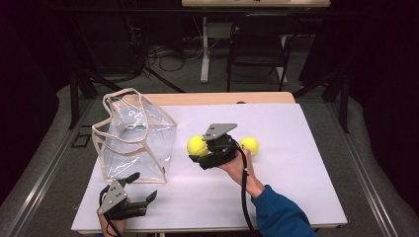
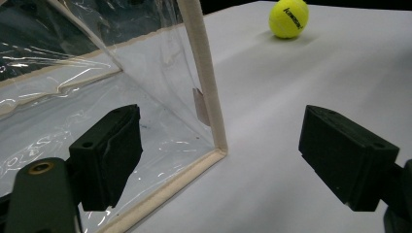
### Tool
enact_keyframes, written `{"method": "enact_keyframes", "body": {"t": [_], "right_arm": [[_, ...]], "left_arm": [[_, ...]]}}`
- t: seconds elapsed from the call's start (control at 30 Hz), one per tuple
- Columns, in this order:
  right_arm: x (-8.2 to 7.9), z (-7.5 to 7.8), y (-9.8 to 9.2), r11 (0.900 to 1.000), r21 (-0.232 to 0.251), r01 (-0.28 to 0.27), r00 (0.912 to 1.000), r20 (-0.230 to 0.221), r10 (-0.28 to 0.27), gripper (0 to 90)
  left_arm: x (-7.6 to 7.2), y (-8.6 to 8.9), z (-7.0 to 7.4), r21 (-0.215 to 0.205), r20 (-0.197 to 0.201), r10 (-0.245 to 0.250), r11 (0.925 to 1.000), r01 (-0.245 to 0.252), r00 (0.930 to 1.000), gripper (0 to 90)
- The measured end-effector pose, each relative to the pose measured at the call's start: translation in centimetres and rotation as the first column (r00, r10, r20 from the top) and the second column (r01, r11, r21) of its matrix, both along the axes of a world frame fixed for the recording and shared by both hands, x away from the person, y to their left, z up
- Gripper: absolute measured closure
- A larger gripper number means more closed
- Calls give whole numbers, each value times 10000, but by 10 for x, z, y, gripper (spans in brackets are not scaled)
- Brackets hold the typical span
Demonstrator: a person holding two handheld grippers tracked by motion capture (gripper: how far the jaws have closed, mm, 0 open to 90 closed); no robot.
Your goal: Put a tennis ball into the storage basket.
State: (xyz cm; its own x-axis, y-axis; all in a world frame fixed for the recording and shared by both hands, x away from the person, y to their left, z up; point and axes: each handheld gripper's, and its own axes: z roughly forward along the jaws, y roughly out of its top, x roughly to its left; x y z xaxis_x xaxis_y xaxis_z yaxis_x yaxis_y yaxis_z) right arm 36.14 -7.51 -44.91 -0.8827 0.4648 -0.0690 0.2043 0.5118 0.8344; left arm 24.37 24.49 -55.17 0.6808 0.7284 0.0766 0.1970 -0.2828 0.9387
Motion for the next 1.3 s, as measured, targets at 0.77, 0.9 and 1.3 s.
{"method": "enact_keyframes", "body": {"t": [0.77,0.9,1.3], "right_arm": [[11,16,17,9996,210,-201,9996,201,197,257],[13,18,19,9995,255,-207,9996,179,203,257],[16,28,25,9992,336,-210,9994,295,201,257]], "left_arm": [[0,-1,1,40,31,-42,10000,42,10000,160],[0,-1,0,16,10,-37,10000,37,10000,160],[1,-3,2,71,70,-166,9998,166,9998,160]]}}
